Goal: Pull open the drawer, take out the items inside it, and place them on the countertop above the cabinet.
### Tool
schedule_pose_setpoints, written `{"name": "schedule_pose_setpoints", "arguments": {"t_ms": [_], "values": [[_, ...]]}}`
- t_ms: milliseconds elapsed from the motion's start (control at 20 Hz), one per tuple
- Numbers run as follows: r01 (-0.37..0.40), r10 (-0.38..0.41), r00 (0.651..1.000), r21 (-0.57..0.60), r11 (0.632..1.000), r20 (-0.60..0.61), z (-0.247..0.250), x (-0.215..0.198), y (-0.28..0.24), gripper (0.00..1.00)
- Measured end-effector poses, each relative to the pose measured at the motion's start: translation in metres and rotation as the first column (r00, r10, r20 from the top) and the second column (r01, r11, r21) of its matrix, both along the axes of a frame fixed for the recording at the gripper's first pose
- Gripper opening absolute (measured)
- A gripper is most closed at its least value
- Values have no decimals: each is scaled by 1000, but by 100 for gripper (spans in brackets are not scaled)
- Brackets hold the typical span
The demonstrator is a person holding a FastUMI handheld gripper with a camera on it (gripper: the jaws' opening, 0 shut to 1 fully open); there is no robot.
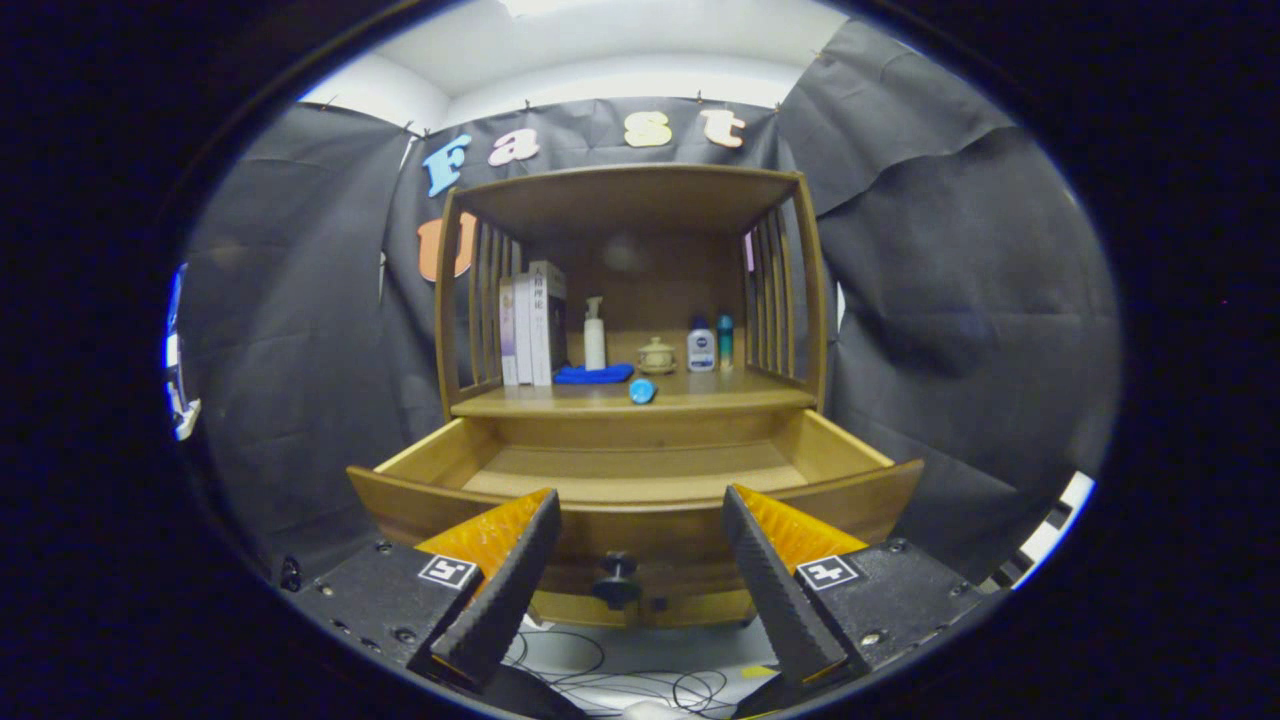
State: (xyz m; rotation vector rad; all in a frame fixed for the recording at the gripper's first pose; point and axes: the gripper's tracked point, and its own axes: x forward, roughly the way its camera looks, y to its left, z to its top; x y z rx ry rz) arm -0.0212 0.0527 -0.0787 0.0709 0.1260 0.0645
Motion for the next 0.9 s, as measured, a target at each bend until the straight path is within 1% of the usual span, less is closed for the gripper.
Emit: {"name": "schedule_pose_setpoints", "arguments": {"t_ms": [150, 500, 650, 750, 900], "values": [[11, -12, 1000, -45, 999, -26, -18, 11, 1, 100], [0, -5, 999, -80, 997, -51, -33, 35, 17, 100], [5, -10, 997, -70, 998, -76, -40, 43, 17, 100], [36, -41, 995, -61, 997, -87, -41, 45, 12, 100], [35, -41, 995, -61, 997, -91, -39, 47, 13, 100]]}}
